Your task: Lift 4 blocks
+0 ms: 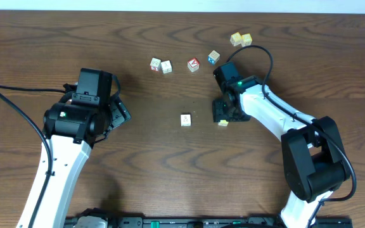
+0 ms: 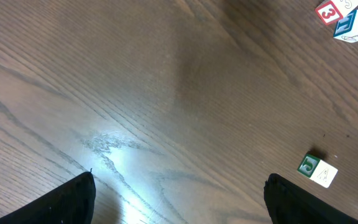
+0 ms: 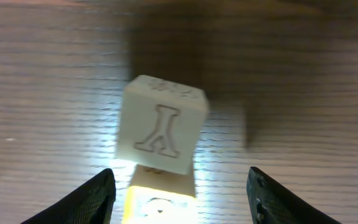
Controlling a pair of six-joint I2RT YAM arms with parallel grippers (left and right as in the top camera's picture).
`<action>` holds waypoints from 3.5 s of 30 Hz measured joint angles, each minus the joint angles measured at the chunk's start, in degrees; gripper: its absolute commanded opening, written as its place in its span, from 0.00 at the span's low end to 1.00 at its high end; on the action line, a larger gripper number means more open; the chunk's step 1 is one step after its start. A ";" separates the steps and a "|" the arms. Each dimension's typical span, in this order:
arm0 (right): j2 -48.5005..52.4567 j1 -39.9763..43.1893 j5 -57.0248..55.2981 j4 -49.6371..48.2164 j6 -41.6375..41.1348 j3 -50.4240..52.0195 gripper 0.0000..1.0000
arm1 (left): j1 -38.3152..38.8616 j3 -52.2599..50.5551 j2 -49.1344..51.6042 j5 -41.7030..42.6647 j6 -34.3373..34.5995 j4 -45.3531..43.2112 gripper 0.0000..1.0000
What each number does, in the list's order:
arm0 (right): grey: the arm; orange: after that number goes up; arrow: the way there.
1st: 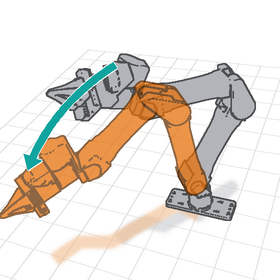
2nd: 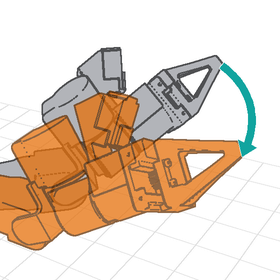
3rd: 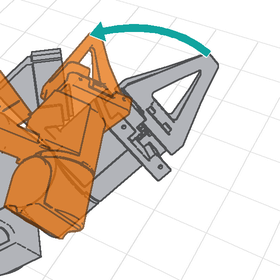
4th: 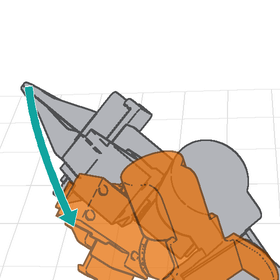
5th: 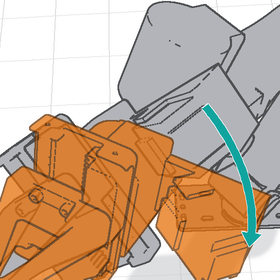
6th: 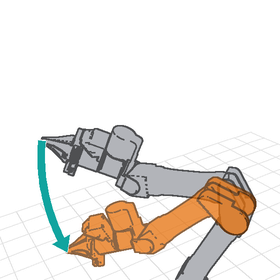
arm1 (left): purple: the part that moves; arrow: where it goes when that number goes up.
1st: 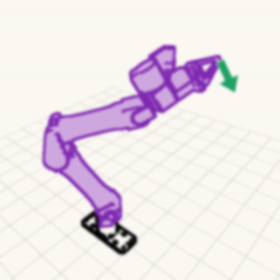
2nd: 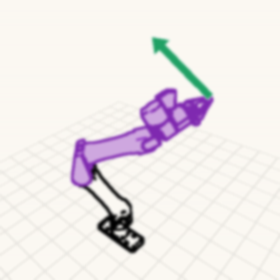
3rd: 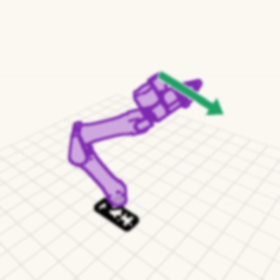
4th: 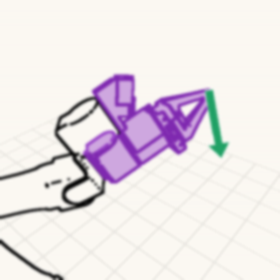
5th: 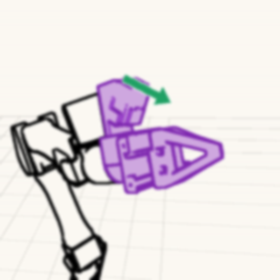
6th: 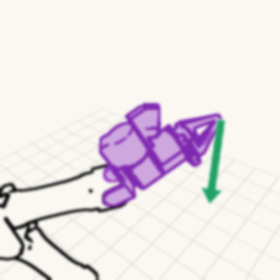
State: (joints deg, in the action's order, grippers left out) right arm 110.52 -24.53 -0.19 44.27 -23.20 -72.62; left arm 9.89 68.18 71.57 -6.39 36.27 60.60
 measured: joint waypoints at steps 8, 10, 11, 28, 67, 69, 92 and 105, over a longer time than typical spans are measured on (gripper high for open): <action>0.02 -3.56 3.78 0.35 0.24 0.00 0.62 | 0.02 0.00 0.00 0.00 -0.02 0.00 0.87; 0.02 -4.87 3.61 0.26 0.17 0.00 0.60 | 0.02 0.00 0.00 0.00 0.00 0.00 0.87; 0.02 -5.51 3.45 0.26 0.02 0.00 0.59 | 0.02 0.00 0.00 0.00 -0.02 0.00 0.87; 0.02 -6.62 -0.09 0.50 -2.01 0.04 0.32 | 0.02 0.00 0.00 0.00 -0.02 0.00 0.87; 0.02 -5.97 1.75 0.44 -7.13 1.01 0.51 | 0.02 0.00 0.00 0.00 -0.02 0.00 0.87; 0.04 -5.35 1.68 2.64 -7.10 -0.39 0.51 | 0.00 0.00 0.00 0.00 -0.02 0.00 0.87; 1.25 0.94 -0.44 0.68 -5.22 -8.28 0.62 | 0.00 0.00 0.00 0.00 -0.02 0.00 0.87; 7.82 0.94 -1.36 -0.22 -5.44 -7.89 0.41 | 0.02 0.00 0.00 0.00 -0.02 0.00 0.87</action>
State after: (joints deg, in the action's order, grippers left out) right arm 118.34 -23.59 -1.54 44.05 -28.64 -80.51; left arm 9.91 68.18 71.57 -6.39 36.25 60.60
